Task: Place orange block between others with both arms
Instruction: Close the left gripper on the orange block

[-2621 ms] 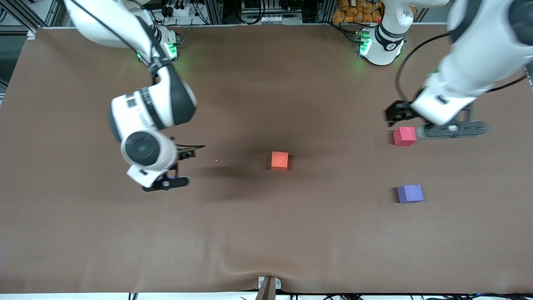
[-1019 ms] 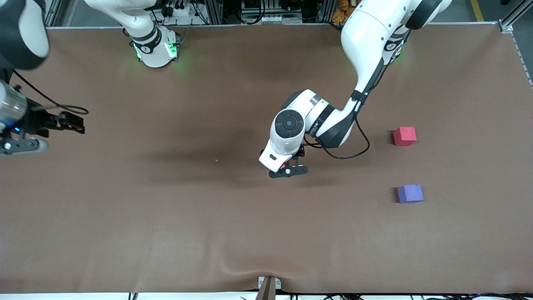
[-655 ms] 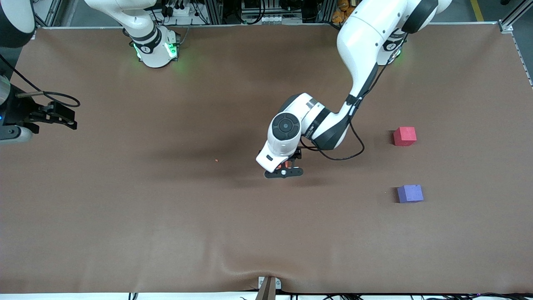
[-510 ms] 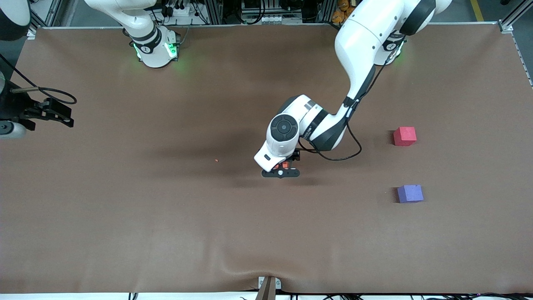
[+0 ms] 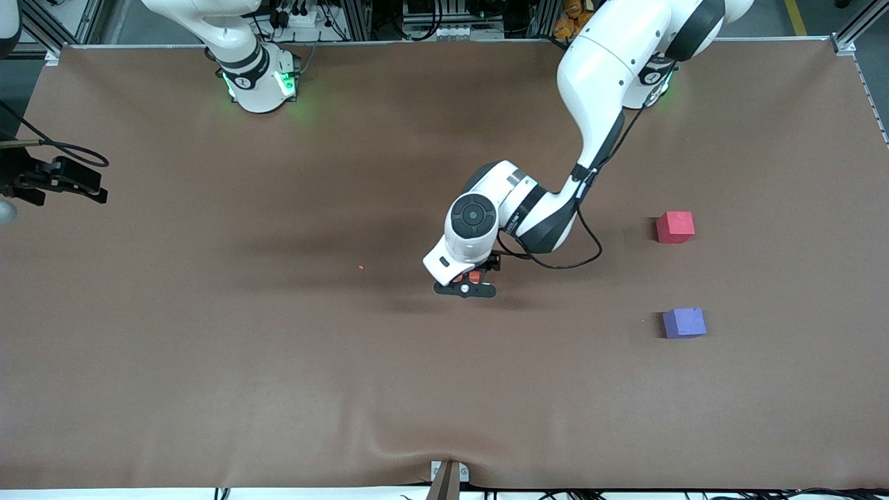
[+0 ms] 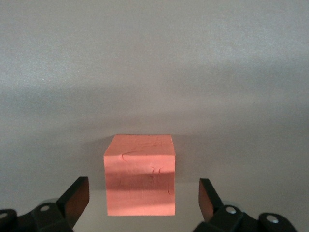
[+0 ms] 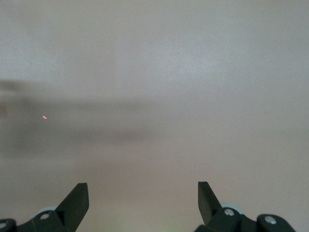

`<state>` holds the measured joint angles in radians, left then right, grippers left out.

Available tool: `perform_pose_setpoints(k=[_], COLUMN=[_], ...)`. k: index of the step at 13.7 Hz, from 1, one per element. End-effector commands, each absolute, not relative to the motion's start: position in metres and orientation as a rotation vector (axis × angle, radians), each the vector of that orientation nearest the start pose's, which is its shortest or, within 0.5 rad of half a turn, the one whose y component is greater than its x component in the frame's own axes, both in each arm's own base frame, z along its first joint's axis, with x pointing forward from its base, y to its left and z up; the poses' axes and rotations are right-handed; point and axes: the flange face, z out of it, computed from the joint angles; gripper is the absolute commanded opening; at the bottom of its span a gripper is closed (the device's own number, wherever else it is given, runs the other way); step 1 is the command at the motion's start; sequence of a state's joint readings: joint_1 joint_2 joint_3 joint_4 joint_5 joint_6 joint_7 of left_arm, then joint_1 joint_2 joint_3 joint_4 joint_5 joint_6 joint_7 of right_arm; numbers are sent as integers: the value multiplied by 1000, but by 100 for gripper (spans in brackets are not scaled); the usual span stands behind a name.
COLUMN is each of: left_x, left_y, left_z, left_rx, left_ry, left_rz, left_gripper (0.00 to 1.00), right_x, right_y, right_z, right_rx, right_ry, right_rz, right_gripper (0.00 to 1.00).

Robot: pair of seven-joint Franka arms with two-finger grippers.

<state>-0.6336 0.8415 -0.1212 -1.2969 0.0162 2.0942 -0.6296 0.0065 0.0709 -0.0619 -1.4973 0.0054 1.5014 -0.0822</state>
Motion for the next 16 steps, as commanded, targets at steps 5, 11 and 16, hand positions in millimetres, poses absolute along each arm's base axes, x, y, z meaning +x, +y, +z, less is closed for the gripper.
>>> perform_pose_setpoints(k=[5,11,16], left_x=[553,551,580], left_y=[-493,-494,-468], left_z=[213,193,228], left_rx=[-3144,-3143,-3169], left_ry=[178,168,108], left_rz=[147,162,99], left_gripper=[100,43,10], right_x=[560,561,562], right_y=[-32,-30,-30], right_z=[607,605,604], right_rx=[-3100,-3100,-3100], right_ry=[-33,-37,-37], right_rz=[141,148,148], right_gripper=[100,100,100])
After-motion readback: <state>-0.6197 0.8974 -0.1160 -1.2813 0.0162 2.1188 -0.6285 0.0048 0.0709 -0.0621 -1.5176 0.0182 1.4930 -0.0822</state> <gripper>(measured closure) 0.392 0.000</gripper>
